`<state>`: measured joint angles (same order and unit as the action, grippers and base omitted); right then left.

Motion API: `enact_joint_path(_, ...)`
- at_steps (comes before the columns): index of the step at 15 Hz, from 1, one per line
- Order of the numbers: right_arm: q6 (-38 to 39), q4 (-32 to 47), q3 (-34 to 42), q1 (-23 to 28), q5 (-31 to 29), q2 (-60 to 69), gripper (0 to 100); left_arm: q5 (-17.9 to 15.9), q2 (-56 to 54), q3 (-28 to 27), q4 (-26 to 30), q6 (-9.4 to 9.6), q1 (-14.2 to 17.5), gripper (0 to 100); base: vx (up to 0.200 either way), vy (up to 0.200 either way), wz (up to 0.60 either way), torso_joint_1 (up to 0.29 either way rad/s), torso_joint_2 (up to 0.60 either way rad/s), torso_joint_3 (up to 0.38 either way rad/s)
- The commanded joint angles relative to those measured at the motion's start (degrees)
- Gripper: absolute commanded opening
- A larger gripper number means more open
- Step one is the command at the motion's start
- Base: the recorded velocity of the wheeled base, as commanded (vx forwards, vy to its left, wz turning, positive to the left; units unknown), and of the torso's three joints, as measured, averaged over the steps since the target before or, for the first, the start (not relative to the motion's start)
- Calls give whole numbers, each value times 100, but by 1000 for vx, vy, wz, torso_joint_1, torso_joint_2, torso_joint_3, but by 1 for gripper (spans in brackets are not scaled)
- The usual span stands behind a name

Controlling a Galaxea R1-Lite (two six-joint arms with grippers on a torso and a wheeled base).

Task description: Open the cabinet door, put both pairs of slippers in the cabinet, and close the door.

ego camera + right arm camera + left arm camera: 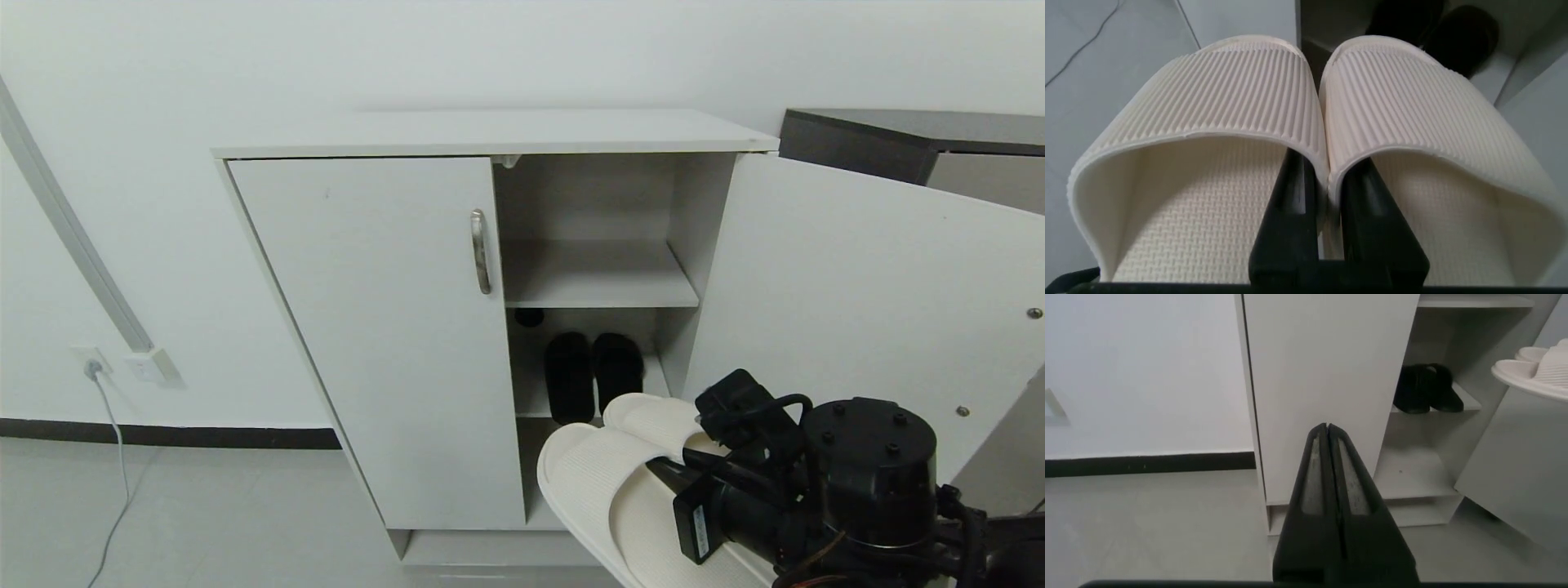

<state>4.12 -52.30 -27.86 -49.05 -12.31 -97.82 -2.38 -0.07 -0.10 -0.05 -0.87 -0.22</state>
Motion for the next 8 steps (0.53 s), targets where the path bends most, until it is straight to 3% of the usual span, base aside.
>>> enact_joint_path(1,1,0,-1,1,1,-9,0,0,7,1,-4,-1,4,0,0,0,0,0,0,0)
enact_joint_path(6,1,-9,-1,10,-8,-18,0,0,7,1,-4,7,4,0,0,0,0,-2,82,62)
enact_joint_path(8,1,-9,-1,10,-8,-36,0,0,7,1,-4,7,4,0,0,200,0,0,44,29)
